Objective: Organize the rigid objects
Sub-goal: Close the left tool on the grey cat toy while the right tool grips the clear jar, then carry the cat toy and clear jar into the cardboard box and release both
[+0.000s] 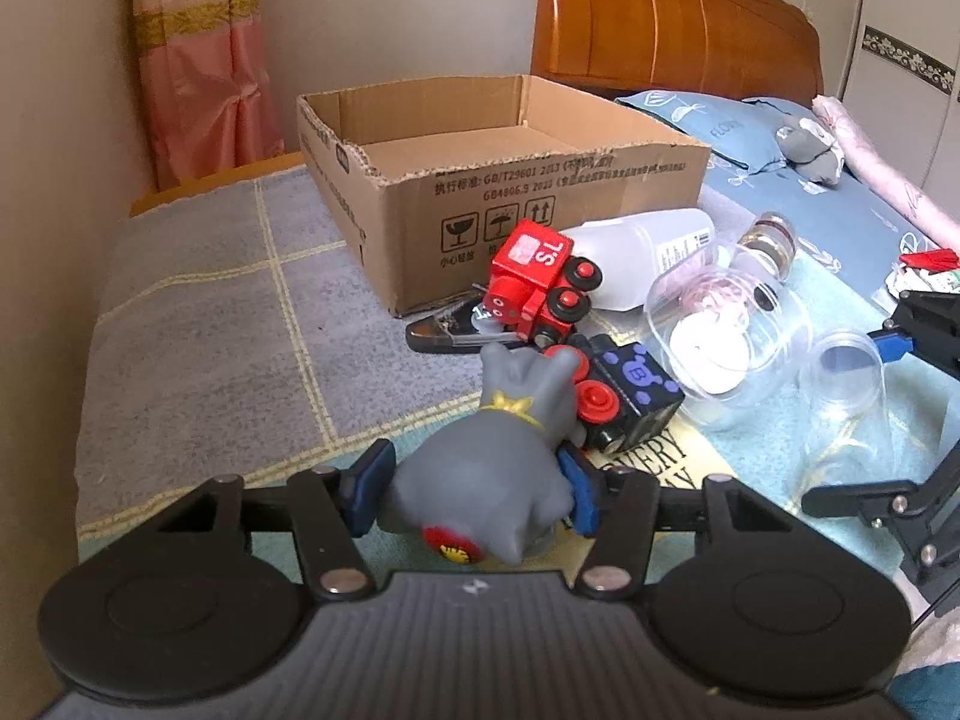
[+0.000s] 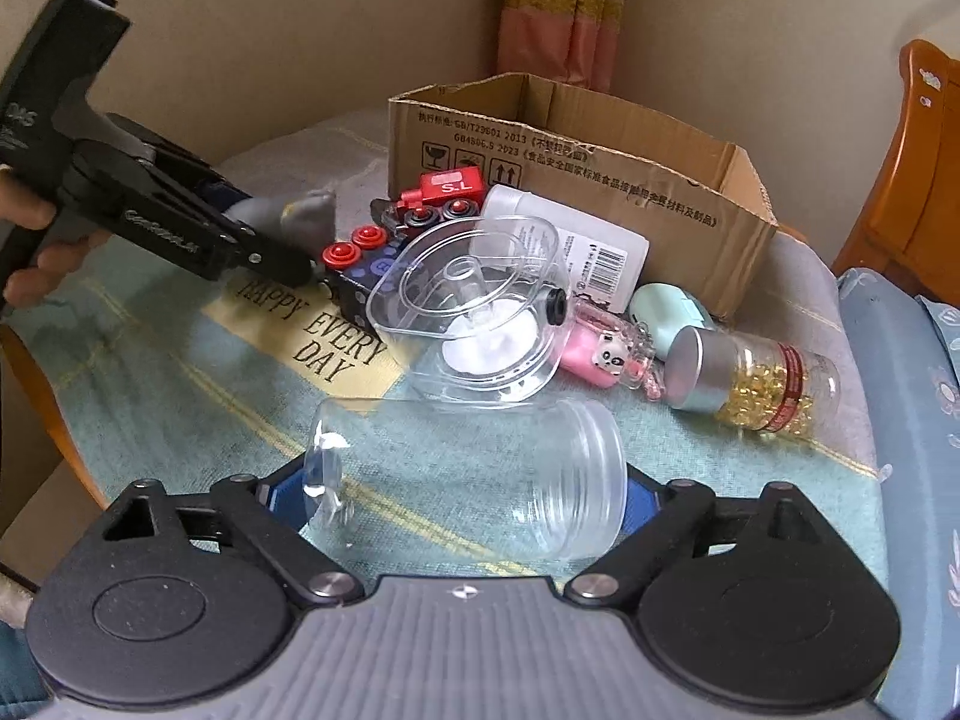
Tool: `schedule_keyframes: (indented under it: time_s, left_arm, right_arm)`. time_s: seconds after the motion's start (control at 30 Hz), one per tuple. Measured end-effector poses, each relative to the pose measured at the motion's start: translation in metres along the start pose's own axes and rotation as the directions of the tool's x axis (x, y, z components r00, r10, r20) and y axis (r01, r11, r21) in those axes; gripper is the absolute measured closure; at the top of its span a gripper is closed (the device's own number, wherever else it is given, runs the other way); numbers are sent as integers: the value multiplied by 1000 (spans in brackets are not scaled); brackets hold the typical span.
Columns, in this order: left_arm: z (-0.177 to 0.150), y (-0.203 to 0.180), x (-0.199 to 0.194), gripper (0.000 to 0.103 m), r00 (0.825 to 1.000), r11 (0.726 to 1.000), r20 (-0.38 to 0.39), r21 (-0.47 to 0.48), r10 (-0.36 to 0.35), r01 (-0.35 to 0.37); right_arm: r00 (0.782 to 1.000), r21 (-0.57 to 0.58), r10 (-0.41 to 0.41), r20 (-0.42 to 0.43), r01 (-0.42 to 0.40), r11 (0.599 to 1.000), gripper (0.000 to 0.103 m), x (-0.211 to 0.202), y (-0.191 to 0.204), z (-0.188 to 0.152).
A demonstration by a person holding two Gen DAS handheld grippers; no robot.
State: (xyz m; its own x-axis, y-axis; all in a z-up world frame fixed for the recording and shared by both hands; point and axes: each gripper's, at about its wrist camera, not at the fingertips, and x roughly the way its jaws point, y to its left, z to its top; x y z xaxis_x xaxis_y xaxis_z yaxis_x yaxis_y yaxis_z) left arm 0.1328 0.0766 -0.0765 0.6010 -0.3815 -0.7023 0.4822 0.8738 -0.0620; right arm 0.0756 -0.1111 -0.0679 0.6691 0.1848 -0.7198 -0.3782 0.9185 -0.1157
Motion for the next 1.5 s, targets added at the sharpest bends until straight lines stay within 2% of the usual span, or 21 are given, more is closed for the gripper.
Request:
schedule_keyframes:
  time_s: [0.27, 0.37, 0.47, 0.73, 0.97, 1.2, 1.4, 1.43, 1.5]
  left_arm:
    - [4, -6, -24, 46, 999, 999, -5, -19, 42, -42]
    - [11, -12, -34, 46, 999, 999, -5, -19, 36, -36]
    - [22, -18, -42, 46, 1000, 1000, -1, -11, 15, -15]
    - [69, -30, -49, 46, 999, 999, 37, 51, -17, 15]
    - [123, -25, -28, 46, 999, 995, 50, 95, -5, 0]
    - [179, 2, 18, 46, 1000, 998, 21, 56, 12, -13]
    - [210, 23, 56, 45, 999, 999, 21, 19, 43, -43]
    - [214, 26, 61, 44, 998, 999, 24, 15, 51, -51]
    - [220, 31, 70, 30, 998, 998, 30, 0, 59, -59]
  right_arm:
    - [999, 4, 33, 14, -33, 999, 8, -18, -9, 5]
    - [998, -4, 53, 23, -53, 999, 8, -26, -15, 10]
    - [997, -10, 64, 38, -64, 998, 8, -34, -22, 18]
    - [988, -48, 54, 144, -47, 998, 8, -58, -44, 57]
    - [976, -41, 45, 212, -37, 998, 8, -53, -72, 102]
    - [974, -19, 21, 227, -17, 1000, 8, -33, -97, 135]
    - [976, -4, 11, 219, -10, 1000, 8, -16, -114, 150]
    - [976, -1, 10, 217, -10, 1000, 8, -14, -117, 152]
    - [977, 1, 5, 214, -6, 1000, 8, -9, -120, 155]
